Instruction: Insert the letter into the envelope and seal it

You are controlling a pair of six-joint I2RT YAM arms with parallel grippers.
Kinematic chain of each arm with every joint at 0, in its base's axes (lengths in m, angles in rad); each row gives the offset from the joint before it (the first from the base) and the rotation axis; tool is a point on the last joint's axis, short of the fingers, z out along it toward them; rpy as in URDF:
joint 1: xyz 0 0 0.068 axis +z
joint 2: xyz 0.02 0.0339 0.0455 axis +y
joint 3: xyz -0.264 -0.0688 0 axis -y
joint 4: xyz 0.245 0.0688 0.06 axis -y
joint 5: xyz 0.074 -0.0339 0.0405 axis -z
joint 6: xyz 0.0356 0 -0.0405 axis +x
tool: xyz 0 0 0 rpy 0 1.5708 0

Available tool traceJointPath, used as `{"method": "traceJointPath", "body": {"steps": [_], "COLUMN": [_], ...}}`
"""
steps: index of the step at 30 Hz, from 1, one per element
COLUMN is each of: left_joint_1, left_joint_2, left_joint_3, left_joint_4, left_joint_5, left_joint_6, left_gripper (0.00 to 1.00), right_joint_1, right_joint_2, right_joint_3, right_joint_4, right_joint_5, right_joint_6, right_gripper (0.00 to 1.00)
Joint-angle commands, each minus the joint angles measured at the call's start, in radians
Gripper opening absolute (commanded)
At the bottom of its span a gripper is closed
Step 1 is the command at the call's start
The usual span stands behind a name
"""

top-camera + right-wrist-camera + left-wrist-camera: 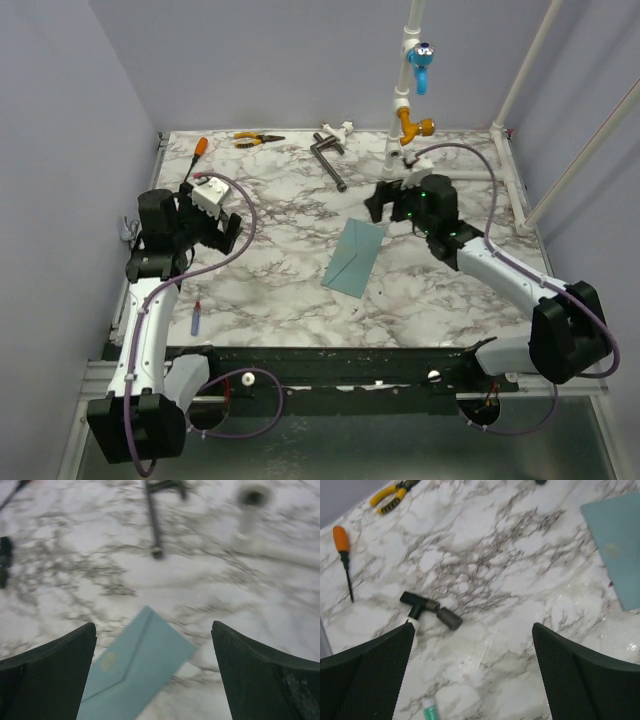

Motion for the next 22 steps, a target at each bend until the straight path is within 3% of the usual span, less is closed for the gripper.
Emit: {"method": "traceJointPath", "body": {"steps": [1,3,6,11,15,22], "left_joint_1": [-0.091,-0.098,-0.098,-0.098,-0.098,-0.097], "left_joint_2": [-0.057,-0.087,-0.089,-0.050,-0.012,-0.005], "left_joint_3": [-0.133,-0.252,-0.386,-0.484,-0.527,-0.599], "left_joint_4": [0.311,0.520,0.712,0.798,0.856,0.978], "left_joint_5": [-0.059,-0.170,-0.254,-0.337,-0.398,-0.386], "left_joint_6": [-0.309,-0.427,-0.472,-0.484,-0.512,-0.463], "left_gripper": [0.99,0.99,0.99,0.99,0.99,0.99], "right_joint_1": [-0.267,-0.368,-0.459,-0.496,-0.501,-0.502], "right_joint_2": [-0.057,-0.096,-0.130,-0.118,-0.075,-0.002], "right_joint_3": [-0.169,-0.270,-0.394,-0.500,-0.564,-0.612], "right_joint_4": [0.132,0.205,0.312,0.430,0.617,0.733], "right_joint_5": [-0.045,-0.009,0.082,0.270,0.229,0.179], "right_joint_6": [0.189,0.203,0.172,0.108,0.066,0.059], "right_gripper": [1.00,1.00,1.00,1.00,1.00,1.00]}}
